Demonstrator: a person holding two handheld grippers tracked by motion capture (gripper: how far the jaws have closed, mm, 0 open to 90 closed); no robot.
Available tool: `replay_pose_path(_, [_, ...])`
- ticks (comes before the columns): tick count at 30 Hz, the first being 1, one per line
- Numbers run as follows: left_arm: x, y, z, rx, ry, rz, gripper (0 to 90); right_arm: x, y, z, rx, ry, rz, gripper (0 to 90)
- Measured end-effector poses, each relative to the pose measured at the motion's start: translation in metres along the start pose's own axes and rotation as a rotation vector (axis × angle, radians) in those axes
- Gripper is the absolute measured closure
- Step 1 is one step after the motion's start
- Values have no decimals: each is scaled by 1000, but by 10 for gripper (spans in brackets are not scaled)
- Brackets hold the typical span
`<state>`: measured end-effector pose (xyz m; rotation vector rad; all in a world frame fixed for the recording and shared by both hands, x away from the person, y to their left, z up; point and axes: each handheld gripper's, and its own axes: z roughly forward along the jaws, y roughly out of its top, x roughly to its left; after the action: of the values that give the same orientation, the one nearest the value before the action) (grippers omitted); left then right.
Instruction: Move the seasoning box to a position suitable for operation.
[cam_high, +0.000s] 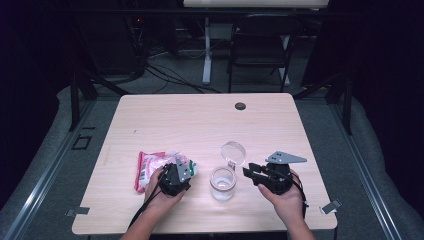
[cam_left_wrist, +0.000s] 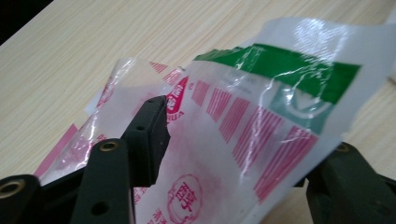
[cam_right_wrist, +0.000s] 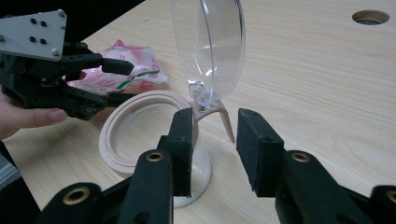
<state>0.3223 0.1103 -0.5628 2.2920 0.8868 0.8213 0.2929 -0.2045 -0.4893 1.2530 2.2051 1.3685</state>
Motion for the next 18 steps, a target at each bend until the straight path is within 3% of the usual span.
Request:
replay_pose_path(10, [7,-3,4,26,13,-38,586,-1,0,1,5,-2,-4,663])
replay_pose_path(13, [10,-4,5,29,7,-62,674,0,-1,2,1,-3,1,663])
replay_pose_path(18, [23,-8,7,31,-39,-144,793,-1,-1,1,0,0,2,663])
